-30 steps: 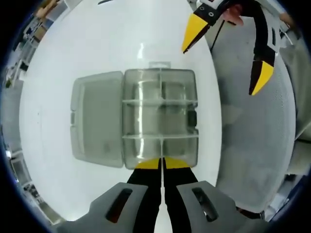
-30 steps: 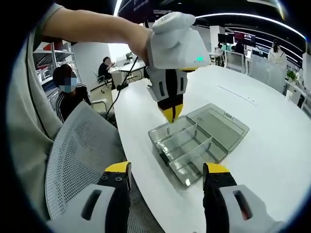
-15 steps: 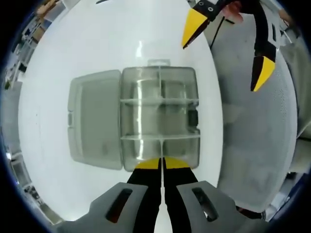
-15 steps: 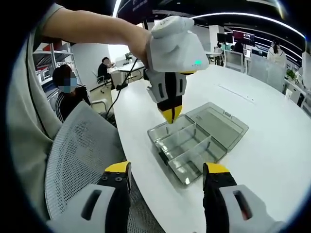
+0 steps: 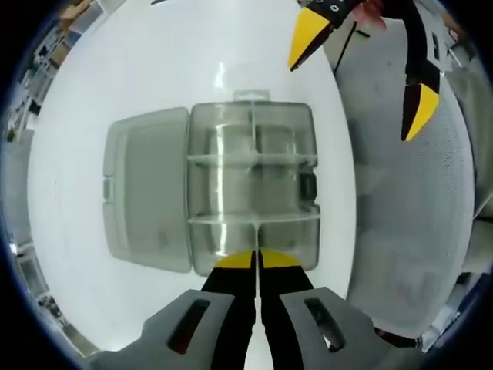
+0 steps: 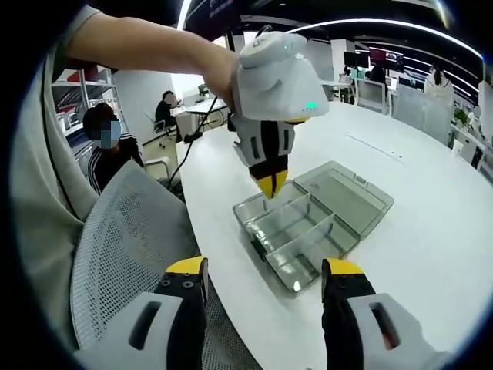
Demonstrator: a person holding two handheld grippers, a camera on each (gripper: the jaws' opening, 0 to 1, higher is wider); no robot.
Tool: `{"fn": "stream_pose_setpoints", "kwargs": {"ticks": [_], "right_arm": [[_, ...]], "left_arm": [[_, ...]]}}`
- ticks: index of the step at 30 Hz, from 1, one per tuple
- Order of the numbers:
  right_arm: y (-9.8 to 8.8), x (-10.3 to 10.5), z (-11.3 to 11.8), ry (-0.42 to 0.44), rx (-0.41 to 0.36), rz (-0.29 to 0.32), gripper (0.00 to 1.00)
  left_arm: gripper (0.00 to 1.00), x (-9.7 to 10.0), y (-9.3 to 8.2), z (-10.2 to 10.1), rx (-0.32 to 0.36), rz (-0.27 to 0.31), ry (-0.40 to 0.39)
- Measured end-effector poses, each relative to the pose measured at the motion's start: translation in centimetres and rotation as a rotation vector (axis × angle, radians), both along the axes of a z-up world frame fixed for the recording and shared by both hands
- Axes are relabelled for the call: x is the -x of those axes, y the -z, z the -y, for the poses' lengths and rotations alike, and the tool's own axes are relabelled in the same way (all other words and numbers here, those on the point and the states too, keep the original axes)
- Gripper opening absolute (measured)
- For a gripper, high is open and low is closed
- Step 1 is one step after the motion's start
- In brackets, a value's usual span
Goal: Insert the divider into the dual guide fixture by aligning both edges with the guide slots and pushing it downward to the bottom, including one-sided entry, uneven engagement, binding, and posture correction.
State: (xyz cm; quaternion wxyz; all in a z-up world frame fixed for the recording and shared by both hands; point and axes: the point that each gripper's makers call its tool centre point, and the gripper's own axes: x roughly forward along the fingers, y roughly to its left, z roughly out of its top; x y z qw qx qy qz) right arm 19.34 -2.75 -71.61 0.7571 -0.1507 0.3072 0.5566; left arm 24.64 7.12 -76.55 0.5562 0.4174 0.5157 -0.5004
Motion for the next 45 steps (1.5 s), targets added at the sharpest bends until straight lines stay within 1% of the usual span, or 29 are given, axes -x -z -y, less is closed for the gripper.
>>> {"fn": "stream_pose_setpoints", "kwargs": {"ticks": [18, 32, 45], "right_arm": [[0.1, -0.09, 0.28, 0.002, 0.002, -0.001, 0.57], [0.19, 0.07, 0.26, 0.006, 0.0, -0.005, 0.57], [0.03, 0.07, 0.16, 0.005, 0.0, -0.002, 0.57]], "left_arm": [[0.0, 0.05, 0.74, -0.07, -0.001, 0.003, -0.001], [0.0, 0.07, 0.86, -0.03, -0.003, -0.001, -0.002], [0.0, 0.07, 0.91, -0.04, 0.001, -0.008, -0.024]]}}
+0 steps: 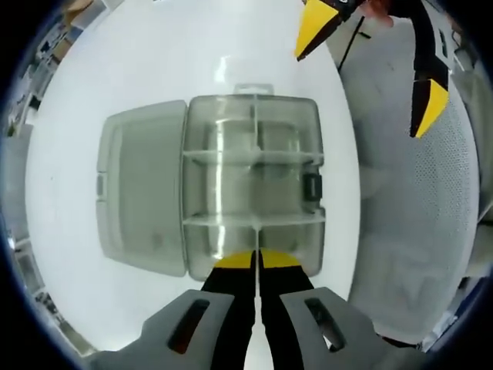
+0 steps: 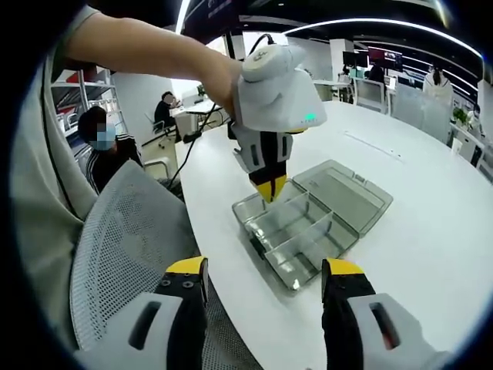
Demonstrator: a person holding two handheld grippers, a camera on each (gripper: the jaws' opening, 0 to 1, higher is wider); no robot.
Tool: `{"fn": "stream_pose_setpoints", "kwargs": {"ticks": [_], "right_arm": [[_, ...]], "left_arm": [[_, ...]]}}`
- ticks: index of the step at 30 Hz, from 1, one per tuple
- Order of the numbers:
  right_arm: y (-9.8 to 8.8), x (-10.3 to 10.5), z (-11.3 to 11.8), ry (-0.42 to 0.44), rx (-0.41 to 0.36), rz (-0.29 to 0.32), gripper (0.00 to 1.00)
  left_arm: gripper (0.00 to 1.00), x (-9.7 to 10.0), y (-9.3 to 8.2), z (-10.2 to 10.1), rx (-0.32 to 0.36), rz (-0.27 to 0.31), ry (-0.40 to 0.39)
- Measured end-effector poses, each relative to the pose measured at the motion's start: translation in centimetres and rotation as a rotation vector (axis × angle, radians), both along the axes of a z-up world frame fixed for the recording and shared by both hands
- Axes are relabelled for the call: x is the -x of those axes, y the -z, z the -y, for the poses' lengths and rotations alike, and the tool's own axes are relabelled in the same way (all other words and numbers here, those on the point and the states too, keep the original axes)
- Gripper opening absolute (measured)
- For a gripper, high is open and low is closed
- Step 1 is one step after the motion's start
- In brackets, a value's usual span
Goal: Insert the divider into the dual guide fixture by aligning both edges with the guide slots and pushing it downward to the bottom, including one-sided entry, uneven engagement, binding, and posture correction.
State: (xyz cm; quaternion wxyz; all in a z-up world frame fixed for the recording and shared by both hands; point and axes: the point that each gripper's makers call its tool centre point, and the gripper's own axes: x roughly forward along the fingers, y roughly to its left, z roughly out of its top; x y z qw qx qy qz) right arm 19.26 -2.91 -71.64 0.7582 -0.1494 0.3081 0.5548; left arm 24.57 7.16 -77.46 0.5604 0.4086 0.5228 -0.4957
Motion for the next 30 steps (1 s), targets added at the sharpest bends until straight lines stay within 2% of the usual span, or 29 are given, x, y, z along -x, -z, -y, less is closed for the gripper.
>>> {"fn": "stream_pose_setpoints", "kwargs": {"ticks": [18, 30], "right_arm": [[-0.25, -0.01, -0.23, -0.007, -0.003, 0.007, 0.57], [-0.45, 0.09, -0.25, -0.015, 0.005, 0.012, 0.57]], "left_arm": [[0.0, -0.05, 0.04, 0.0, -0.009, -0.012, -0.016], [0.0, -0.05, 0.0, 0.05, 0.009, 0.014, -0.006]]}}
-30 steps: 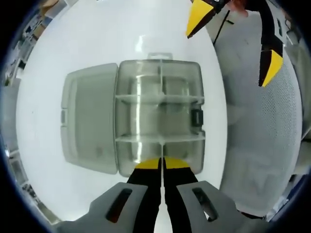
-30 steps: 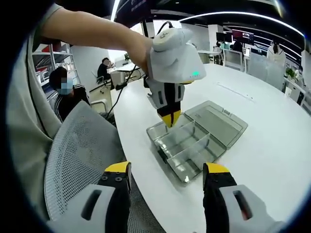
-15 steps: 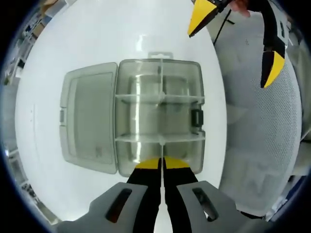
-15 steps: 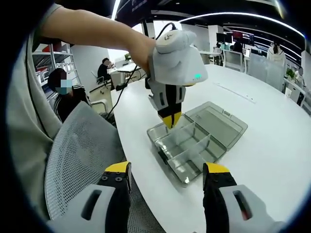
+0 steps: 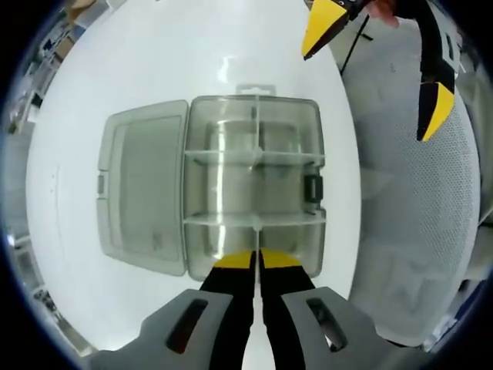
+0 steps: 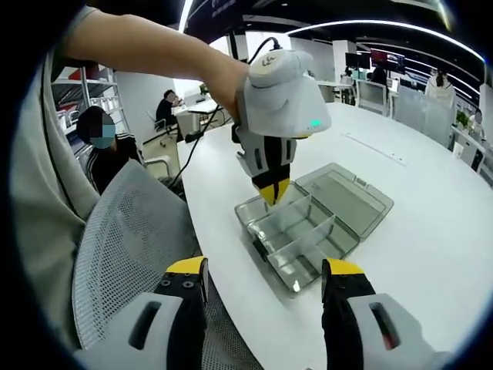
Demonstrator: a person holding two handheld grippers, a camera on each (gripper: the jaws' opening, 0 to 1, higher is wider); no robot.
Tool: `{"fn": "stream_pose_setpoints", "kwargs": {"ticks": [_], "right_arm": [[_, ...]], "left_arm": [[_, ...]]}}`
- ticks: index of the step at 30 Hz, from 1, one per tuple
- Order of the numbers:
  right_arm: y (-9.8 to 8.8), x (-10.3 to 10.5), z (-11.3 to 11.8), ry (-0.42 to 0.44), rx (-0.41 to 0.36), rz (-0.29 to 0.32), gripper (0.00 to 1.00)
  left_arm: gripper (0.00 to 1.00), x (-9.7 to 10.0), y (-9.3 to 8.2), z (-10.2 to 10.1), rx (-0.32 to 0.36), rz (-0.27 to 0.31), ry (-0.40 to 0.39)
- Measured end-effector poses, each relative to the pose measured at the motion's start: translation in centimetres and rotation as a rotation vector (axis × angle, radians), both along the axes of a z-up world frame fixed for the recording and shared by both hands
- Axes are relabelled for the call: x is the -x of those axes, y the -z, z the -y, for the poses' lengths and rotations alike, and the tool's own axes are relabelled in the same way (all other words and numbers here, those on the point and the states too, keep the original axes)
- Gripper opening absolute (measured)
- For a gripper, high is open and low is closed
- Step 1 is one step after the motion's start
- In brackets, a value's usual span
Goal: Insert the divider into the dual guide fixture by aligning both edges with the guide slots and pushing it downward to the bottom, including one-sided entry, uneven engagement, binding, and posture correction.
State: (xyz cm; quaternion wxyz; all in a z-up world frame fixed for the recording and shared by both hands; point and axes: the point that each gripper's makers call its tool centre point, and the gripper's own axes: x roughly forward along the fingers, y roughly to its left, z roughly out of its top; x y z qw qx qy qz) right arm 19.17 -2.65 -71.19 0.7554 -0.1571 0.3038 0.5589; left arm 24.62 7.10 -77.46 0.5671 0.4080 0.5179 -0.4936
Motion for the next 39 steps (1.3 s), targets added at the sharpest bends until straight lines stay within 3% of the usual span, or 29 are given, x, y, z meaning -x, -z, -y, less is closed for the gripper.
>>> {"fn": "stream_pose_setpoints", "kwargs": {"ticks": [18, 29, 39], "right_arm": [[-0.4, 0.1, 0.0, -0.014, 0.009, 0.013, 0.57], [-0.4, 0.1, 0.1, -0.022, 0.018, 0.021, 0.57], [-0.1, 0.1, 0.5, -0.027, 0.036, 0.023, 0.58]], "left_arm": [[0.07, -0.1, -1.4, -0.1, 0.055, 0.023, -0.015], [0.1, 0.2, -3.5, -0.2, 0.14, 0.048, -0.06], [0.15, 0.7, -5.4, 0.2, 0.259, 0.126, -0.123]]}}
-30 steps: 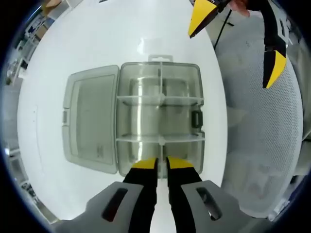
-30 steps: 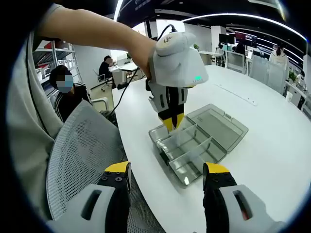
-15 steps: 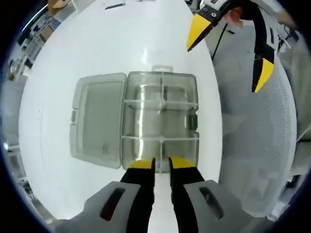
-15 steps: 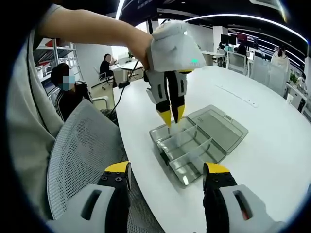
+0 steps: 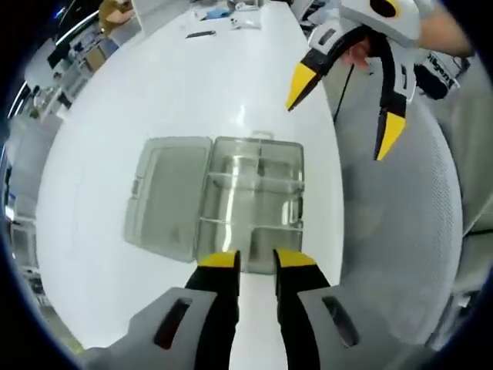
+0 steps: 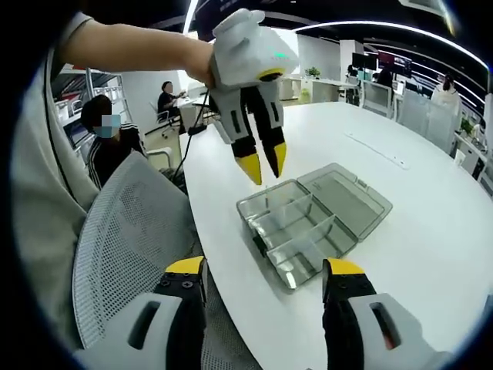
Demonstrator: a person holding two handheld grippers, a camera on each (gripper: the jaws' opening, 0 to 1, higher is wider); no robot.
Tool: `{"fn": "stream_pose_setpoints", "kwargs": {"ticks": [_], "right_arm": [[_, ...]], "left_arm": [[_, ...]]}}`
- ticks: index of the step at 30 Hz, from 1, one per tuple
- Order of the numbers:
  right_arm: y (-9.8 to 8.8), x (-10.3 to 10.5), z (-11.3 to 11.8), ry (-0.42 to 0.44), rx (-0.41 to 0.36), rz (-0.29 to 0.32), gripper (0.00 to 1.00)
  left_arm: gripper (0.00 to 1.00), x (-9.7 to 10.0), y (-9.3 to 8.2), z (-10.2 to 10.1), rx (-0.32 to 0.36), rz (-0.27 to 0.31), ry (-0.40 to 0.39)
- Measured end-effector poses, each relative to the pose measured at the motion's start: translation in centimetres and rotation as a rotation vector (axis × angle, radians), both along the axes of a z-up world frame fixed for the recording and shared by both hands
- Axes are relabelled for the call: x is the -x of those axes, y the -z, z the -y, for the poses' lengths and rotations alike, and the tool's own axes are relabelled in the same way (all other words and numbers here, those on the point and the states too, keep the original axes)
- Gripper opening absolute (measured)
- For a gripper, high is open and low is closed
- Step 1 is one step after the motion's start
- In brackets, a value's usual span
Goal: Insert the divider into the dual guide fixture by aligning both edges with the guide slots and pushing it downward to the bottom, including one-sided entry, uneven engagement, binding, and posture correction.
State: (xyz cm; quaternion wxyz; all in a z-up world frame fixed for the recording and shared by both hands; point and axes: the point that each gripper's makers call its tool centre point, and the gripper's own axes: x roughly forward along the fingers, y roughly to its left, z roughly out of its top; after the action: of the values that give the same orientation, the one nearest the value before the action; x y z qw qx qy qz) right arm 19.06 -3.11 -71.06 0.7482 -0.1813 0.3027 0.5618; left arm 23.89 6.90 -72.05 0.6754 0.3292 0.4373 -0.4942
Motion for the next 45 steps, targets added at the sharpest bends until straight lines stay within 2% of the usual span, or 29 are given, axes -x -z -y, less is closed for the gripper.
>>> {"fn": "stream_pose_setpoints", "kwargs": {"ticks": [6, 12, 21, 34, 45], "right_arm": [[0.0, -0.4, 0.3, -0.002, 0.011, 0.005, 0.58], [0.0, -0.5, 0.5, -0.005, 0.022, 0.008, 0.58], [0.0, -0.7, 0.9, -0.016, 0.048, 0.018, 0.58], [0.2, -0.9, 2.0, -0.021, 0.075, 0.028, 0.59], [0.8, -0.9, 3.3, -0.023, 0.096, 0.029, 0.58]], "left_arm": [[0.15, 0.4, -1.5, 0.8, 0.097, 0.04, -0.05], [0.17, 1.6, -2.1, 1.4, 0.168, 0.05, -0.084], [0.22, 2.4, -3.2, 2.5, 0.3, 0.083, -0.173], [0.32, 4.3, -4.0, 4.4, 0.408, 0.117, -0.2], [0.43, 4.6, -4.4, 5.5, 0.475, 0.151, -0.234]]}}
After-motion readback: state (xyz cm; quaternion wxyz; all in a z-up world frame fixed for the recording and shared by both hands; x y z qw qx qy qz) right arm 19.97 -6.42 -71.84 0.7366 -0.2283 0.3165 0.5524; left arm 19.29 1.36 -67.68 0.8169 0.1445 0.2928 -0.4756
